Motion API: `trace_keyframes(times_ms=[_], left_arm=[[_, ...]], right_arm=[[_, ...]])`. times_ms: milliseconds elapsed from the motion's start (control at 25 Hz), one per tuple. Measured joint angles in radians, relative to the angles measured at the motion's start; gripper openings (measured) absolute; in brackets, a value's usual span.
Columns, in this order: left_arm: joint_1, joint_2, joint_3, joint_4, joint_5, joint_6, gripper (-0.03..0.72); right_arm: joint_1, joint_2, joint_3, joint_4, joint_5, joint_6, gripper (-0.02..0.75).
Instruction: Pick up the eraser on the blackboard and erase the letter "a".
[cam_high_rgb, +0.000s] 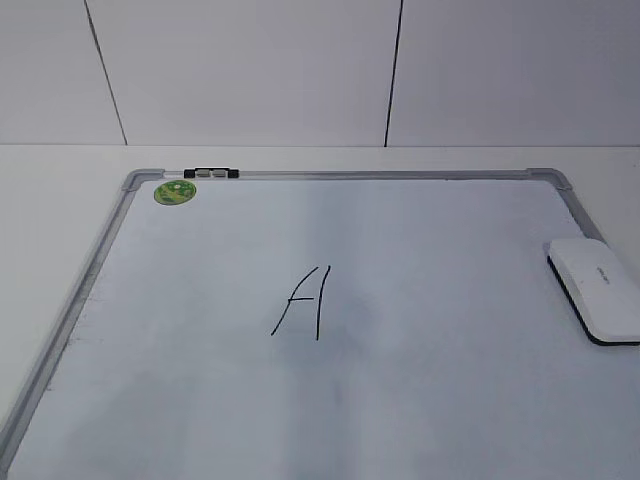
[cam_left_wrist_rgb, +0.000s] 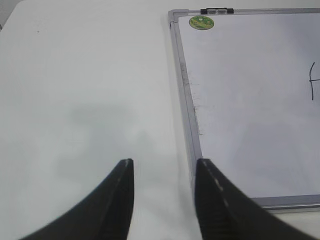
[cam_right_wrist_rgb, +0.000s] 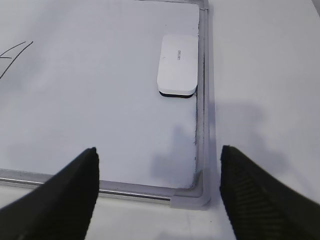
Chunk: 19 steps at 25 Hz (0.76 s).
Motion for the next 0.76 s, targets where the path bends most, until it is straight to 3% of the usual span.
trace_keyframes(times_ms=[760], left_arm=[[0.000, 0.000, 0.000, 0.000, 0.000, 0.000, 0.257]], right_arm=[[0.000, 0.000, 0.000, -0.002, 0.000, 0.000, 0.577]])
